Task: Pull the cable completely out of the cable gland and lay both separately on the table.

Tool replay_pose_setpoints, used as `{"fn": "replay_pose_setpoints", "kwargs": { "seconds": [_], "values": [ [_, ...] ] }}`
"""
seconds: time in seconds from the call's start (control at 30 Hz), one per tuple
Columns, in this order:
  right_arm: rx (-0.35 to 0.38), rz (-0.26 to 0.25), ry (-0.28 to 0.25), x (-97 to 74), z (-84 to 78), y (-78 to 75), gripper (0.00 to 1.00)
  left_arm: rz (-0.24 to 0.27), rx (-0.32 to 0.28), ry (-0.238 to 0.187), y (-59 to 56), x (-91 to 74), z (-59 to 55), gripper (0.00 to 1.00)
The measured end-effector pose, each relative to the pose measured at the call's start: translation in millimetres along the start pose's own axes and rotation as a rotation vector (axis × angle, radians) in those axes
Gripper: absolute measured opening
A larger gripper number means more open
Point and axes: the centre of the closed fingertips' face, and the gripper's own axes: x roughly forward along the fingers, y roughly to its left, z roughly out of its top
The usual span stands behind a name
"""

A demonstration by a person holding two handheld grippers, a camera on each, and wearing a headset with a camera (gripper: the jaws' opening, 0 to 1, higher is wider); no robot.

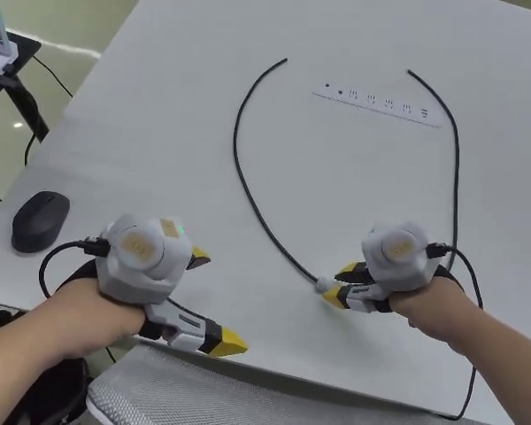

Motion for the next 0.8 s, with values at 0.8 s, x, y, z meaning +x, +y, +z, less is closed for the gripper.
{"fn": "replay_pose_setpoints", "kwargs": {
  "seconds": [0.8],
  "values": [
    [-0.050, 0.054, 0.073, -2.8, -1.8, 9.0, 0.07, -0.007, 0.010, 0.009, 0.2, 4.0, 4.3, 0.85]
  ]
}}
